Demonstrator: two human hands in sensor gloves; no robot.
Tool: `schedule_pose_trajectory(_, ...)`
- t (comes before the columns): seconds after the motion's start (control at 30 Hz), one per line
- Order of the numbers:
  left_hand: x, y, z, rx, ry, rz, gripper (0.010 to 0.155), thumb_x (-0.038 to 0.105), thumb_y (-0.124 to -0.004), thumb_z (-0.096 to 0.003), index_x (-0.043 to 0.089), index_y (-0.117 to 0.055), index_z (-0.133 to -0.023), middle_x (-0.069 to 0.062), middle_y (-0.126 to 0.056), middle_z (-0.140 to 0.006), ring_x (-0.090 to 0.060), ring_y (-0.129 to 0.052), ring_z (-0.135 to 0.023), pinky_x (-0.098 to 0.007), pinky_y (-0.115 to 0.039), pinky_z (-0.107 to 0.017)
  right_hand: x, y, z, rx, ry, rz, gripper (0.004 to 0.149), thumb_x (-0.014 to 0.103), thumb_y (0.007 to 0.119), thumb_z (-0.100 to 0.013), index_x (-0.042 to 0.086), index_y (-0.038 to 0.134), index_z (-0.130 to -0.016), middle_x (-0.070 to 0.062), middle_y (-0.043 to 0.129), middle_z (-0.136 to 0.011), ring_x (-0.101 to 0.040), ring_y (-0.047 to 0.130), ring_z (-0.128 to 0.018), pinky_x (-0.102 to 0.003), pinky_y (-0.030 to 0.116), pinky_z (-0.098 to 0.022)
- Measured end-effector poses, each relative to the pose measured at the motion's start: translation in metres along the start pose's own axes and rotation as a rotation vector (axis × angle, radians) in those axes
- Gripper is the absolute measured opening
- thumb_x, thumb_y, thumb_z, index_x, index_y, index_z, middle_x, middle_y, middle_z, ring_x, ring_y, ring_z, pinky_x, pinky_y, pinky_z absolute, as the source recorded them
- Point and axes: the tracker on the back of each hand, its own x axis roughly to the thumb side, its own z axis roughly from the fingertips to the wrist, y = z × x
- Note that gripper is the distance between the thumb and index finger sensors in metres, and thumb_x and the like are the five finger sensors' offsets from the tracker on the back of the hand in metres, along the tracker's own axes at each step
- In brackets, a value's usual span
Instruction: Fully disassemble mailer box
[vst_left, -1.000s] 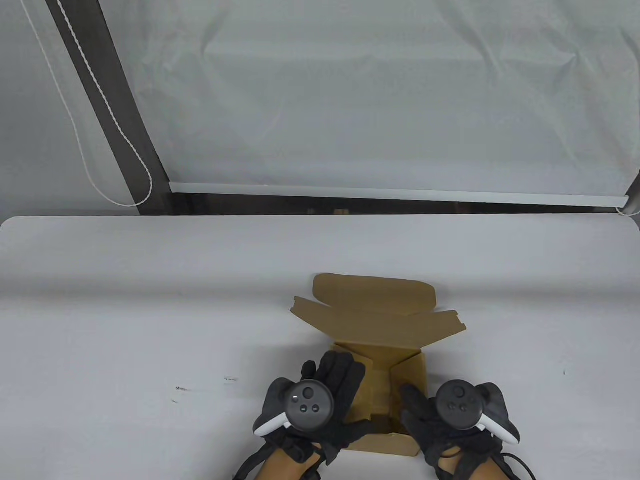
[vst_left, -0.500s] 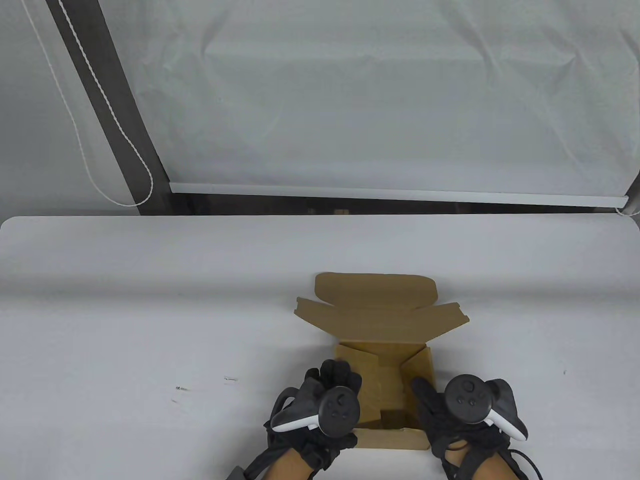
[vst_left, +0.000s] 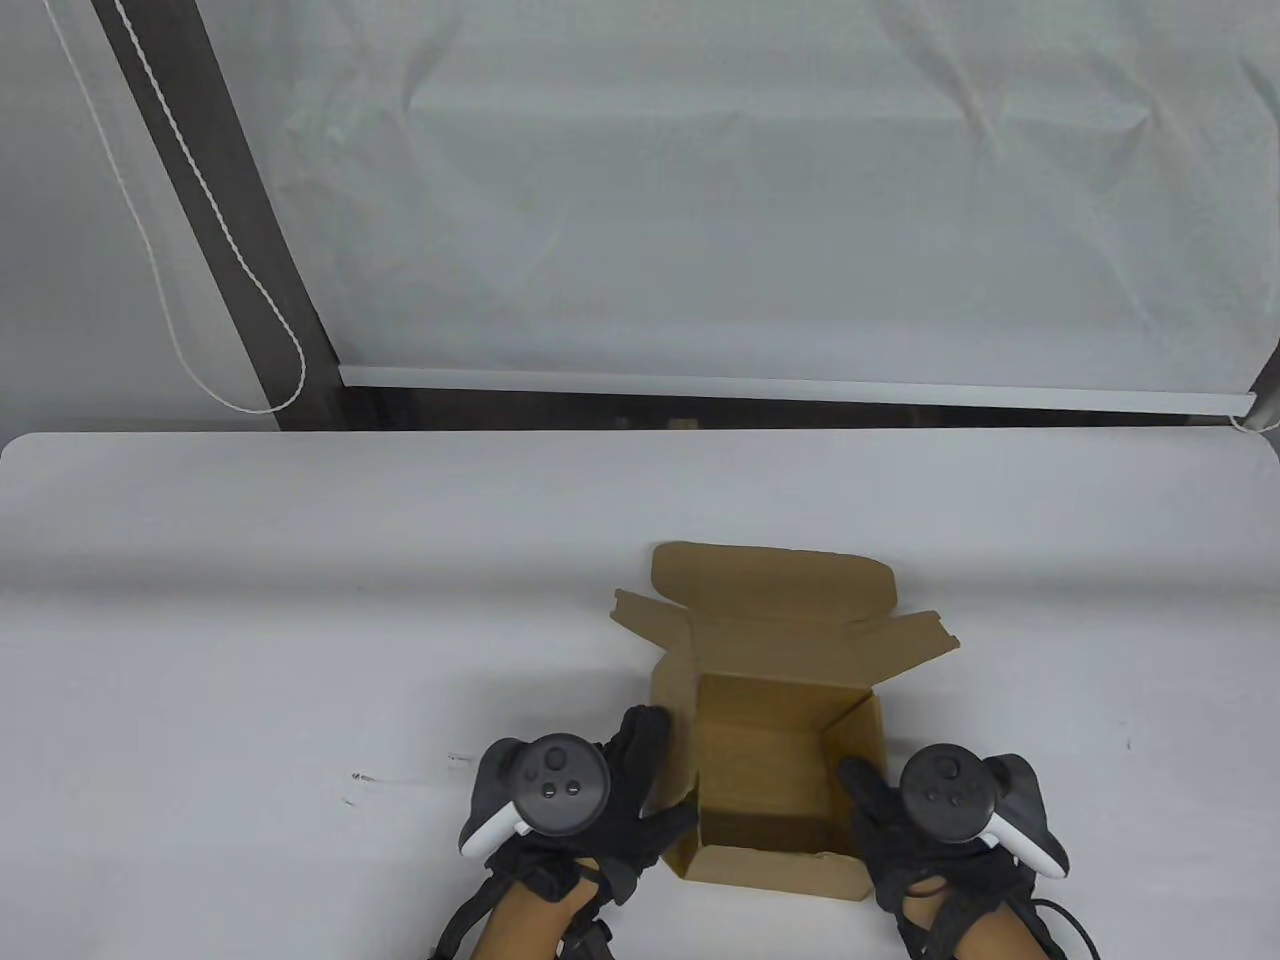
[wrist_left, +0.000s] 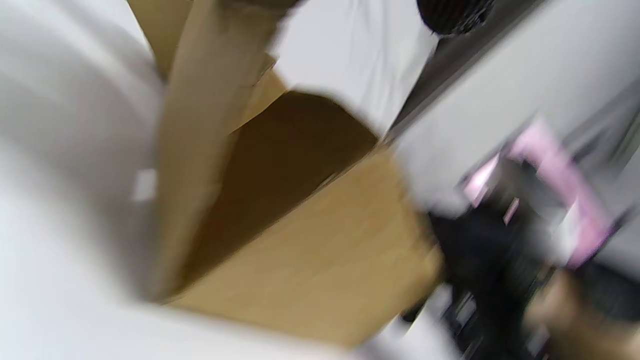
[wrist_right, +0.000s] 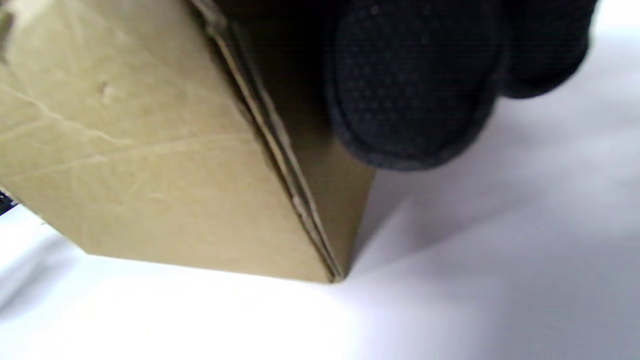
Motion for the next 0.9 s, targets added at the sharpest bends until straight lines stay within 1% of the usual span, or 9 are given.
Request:
schedule_pose_trajectory(0.1,-0.005,0.014,0.008,0.197,0.023,0.086,0.084,0.037,-0.070,-0.0569,0.018,-0.005,-0.108,-0.030,-0.002,-0.110,-0.062,-0.030,-0.101,-0.079,-0.019,-0.063,0.000,0.000,0.000,0.002,0.005,0.006,0.057,0.036,0.063,-0.057,0.010,0.055,-0.107,-0.028,0.094,-0.061,-0.026,0.100,-0.029,-0.055,0.080,-0.039)
schedule_pose_trajectory(0.27,-0.001,0.028,0.015,0.304,0.092,-0.286,0.078,0.025,-0.075,-0.0559,0.055,-0.023,-0.106,-0.007,0.016,-0.109,-0.048,-0.017,-0.106,-0.074,-0.008,-0.067,-0.002,-0.001,0.000,0.007,0.012,-0.008,0.057,0.036,0.063,-0.058,0.009,0.054,-0.107,-0.028,0.094,-0.061,-0.026,0.100,-0.029,-0.055,0.079,-0.039)
schedule_pose_trajectory(0.33,0.002,0.031,0.015,0.356,0.108,-0.405,0.057,0.021,-0.077,-0.0537,0.033,-0.060,-0.107,-0.007,0.012,-0.109,-0.046,-0.018,-0.106,-0.073,-0.010,-0.068,-0.004,-0.001,0.001,0.008,0.016,-0.023,0.057,0.036,0.063,-0.058,0.010,0.054,-0.107,-0.028,0.094,-0.061,-0.026,0.100,-0.029,-0.055,0.079,-0.039)
schedule_pose_trajectory(0.4,-0.002,0.033,0.016,0.306,0.237,-0.481,0.047,0.024,-0.078,-0.0533,0.019,-0.075,-0.100,-0.007,0.006,-0.112,-0.045,-0.015,-0.106,-0.071,-0.008,-0.068,-0.006,-0.002,0.001,0.008,0.018,-0.036,0.057,0.036,0.063,-0.058,0.010,0.053,-0.108,-0.028,0.094,-0.061,-0.026,0.100,-0.029,-0.055,0.079,-0.039)
schedule_pose_trajectory(0.6,-0.045,0.029,0.024,-0.045,0.763,-0.494,0.074,0.049,-0.074,-0.0540,0.003,-0.055,-0.109,-0.010,0.000,-0.114,-0.043,0.004,-0.103,-0.067,0.001,-0.066,-0.005,-0.001,0.000,-0.003,0.005,-0.031,0.057,0.037,0.063,-0.058,0.010,0.055,-0.107,-0.029,0.094,-0.060,-0.027,0.100,-0.029,-0.055,0.079,-0.039)
schedule_pose_trajectory(0.7,-0.069,0.019,0.029,-0.314,0.936,-0.408,0.077,0.054,-0.066,-0.0552,0.006,-0.041,-0.110,-0.023,-0.026,-0.115,-0.053,-0.027,-0.103,-0.071,-0.019,-0.066,-0.004,-0.001,0.000,-0.007,-0.008,-0.033,0.057,0.037,0.063,-0.058,0.011,0.054,-0.108,-0.030,0.093,-0.061,-0.027,0.100,-0.029,-0.055,0.079,-0.040)
schedule_pose_trajectory(0.73,-0.068,0.019,0.028,-0.343,0.935,-0.375,0.078,0.055,-0.063,-0.0573,0.008,-0.030,-0.111,-0.022,-0.014,-0.115,-0.053,-0.019,-0.101,-0.071,-0.020,-0.066,-0.004,0.000,0.000,-0.012,-0.013,-0.036,0.057,0.038,0.063,-0.058,0.011,0.054,-0.108,-0.030,0.093,-0.061,-0.027,0.100,-0.029,-0.055,0.079,-0.040)
schedule_pose_trajectory(0.83,-0.052,0.026,0.021,-0.134,0.868,-0.481,0.071,0.053,-0.063,-0.0560,0.001,-0.061,-0.104,-0.032,-0.050,-0.110,-0.058,-0.044,-0.099,-0.072,-0.020,-0.067,-0.002,0.001,0.000,-0.023,-0.049,-0.035,0.057,0.039,0.063,-0.058,0.012,0.055,-0.108,-0.032,0.092,-0.060,-0.028,0.099,-0.029,-0.055,0.078,-0.040)
schedule_pose_trajectory(0.9,-0.043,0.028,0.020,0.002,0.740,-0.469,0.071,0.055,-0.061,-0.0553,0.003,-0.063,-0.103,-0.028,-0.074,-0.097,-0.055,-0.062,-0.090,-0.072,-0.025,-0.066,0.001,0.004,-0.002,-0.024,-0.082,-0.038,0.058,0.041,0.062,-0.058,0.013,0.055,-0.108,-0.032,0.091,-0.061,-0.029,0.099,-0.030,-0.056,0.078,-0.040)
